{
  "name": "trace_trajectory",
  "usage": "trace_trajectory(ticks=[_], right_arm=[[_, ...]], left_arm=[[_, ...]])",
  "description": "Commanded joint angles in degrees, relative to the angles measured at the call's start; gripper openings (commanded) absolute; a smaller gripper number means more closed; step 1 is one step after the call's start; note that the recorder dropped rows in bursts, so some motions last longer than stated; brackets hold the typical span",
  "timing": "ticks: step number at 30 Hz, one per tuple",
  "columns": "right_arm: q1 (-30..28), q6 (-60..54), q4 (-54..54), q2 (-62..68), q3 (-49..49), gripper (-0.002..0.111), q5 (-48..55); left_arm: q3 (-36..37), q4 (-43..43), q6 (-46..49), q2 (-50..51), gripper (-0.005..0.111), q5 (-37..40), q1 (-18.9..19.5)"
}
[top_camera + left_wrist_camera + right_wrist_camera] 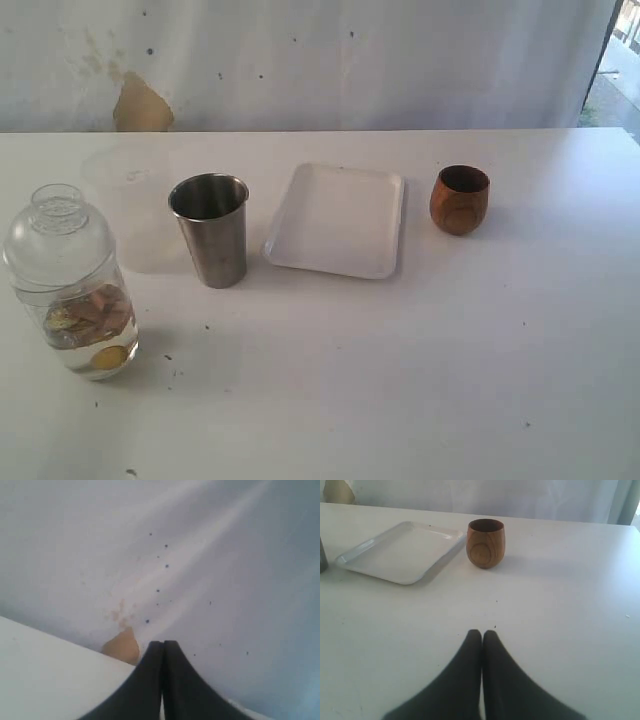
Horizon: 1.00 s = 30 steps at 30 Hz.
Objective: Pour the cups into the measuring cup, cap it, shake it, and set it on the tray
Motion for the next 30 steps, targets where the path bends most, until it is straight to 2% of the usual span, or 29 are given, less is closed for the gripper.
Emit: trace_trajectory(ticks=[1,5,10,12,14,19,20,22,25,28,30], right_arm=[[-0.3,0.3,0.1,-0.3,0.3,0.0,0.0],[-0.3,0.3,0.1,-0.3,0.3,0.0,0.0],[-0.3,0.3,0.1,-0.3,0.3,0.0,0.0],[-0.3,0.3,0.1,-0.3,0.3,0.0,0.0],[-0.3,0.3,0.1,-0.3,0.3,0.0,0.0],[-0.3,0.3,0.1,-0.3,0.3,0.0,0.0],[-0.3,0.3,0.1,-0.3,0.3,0.0,0.0],[-0.3,0.3,0.1,-0.3,0.3,0.0,0.0],[-0.3,0.3,0.1,-0.3,0.3,0.0,0.0],[-0.3,0.3,0.1,-0.3,0.3,0.0,0.0],[-0.3,0.3,0.1,-0.3,0.3,0.0,0.0]], left_arm=[[-12.3,2.0,3.2,5.5,0.0,11.4,-0.1],[-25.6,2.2,13.0,16.5,0.0,23.2,-0.1],[-42.0,2.5,24.6,35.0,0.0,46.0,-0.1],[-46.6,0.3,25.6,41.3,0.003,51.2,-0.1],[-50.3,-3.2,26.8,46.7,0.014,52.6,-0.1],[-56.2,-15.0,34.1,56.6,0.064,55.3,-0.1],[-57.4,-15.4,34.1,58.4,0.067,56.0,-0.1],[-59.7,-14.7,34.1,61.3,0.065,56.5,-0.1],[-63.8,-11.0,33.9,64.8,0.063,52.9,-0.1],[-67.4,-3.8,28.8,67.1,0.063,46.3,-0.1],[-69.1,6.8,19.7,67.9,0.063,41.8,-0.1]])
